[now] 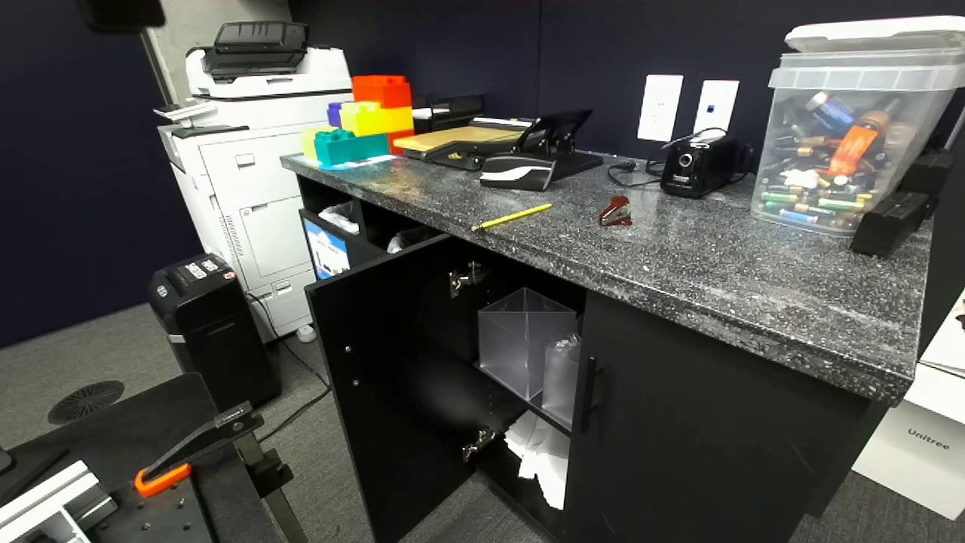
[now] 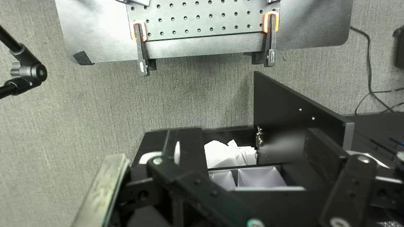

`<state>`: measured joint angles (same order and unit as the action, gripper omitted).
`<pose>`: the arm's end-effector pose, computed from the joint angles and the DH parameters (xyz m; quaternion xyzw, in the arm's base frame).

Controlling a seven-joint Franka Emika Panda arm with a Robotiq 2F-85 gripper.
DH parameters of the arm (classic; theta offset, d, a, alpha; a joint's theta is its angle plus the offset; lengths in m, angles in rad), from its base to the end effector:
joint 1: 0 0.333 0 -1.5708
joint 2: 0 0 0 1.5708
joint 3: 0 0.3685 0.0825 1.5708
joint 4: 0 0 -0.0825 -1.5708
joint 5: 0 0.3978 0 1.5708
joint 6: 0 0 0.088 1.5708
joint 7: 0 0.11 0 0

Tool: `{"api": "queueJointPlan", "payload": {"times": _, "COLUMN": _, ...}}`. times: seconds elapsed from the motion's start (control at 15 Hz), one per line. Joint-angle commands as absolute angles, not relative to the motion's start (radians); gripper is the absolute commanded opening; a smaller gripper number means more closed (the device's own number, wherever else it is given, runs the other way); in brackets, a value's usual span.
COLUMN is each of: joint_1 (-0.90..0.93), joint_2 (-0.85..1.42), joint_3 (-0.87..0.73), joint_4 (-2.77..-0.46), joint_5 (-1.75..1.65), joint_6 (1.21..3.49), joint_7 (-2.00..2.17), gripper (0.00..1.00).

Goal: Move the pencil to the right

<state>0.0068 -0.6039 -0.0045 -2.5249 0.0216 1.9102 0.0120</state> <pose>0.3474 0.0022 0.5133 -0.9999 0.0081 0.0055 0.0114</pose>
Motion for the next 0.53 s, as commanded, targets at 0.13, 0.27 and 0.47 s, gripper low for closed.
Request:
{"api": "queueJointPlan", "payload": {"times": 0.13, "joint_1": 0.005, "joint_2": -0.504, "joint_3": 0.015, "joint_4": -2.441, "joint_5": 0.028, "joint_6": 1.921, "joint_7": 0.047, "gripper": 1.0}}
{"api": "queueJointPlan", "payload": {"times": 0.27, "joint_1": 0.008, "joint_2": -0.404, "joint_3": 0.031, "joint_4": -2.354, "joint_5": 0.03, "joint_6": 1.942, "joint_7": 0.078, "gripper": 1.0}}
{"api": "queueJointPlan", "payload": {"times": 0.47, "joint_1": 0.014, "joint_2": -0.239, "joint_3": 0.055, "joint_4": -2.176, "joint_5": 0.025, "joint_6": 1.953, "joint_7": 0.115, "gripper": 1.0}}
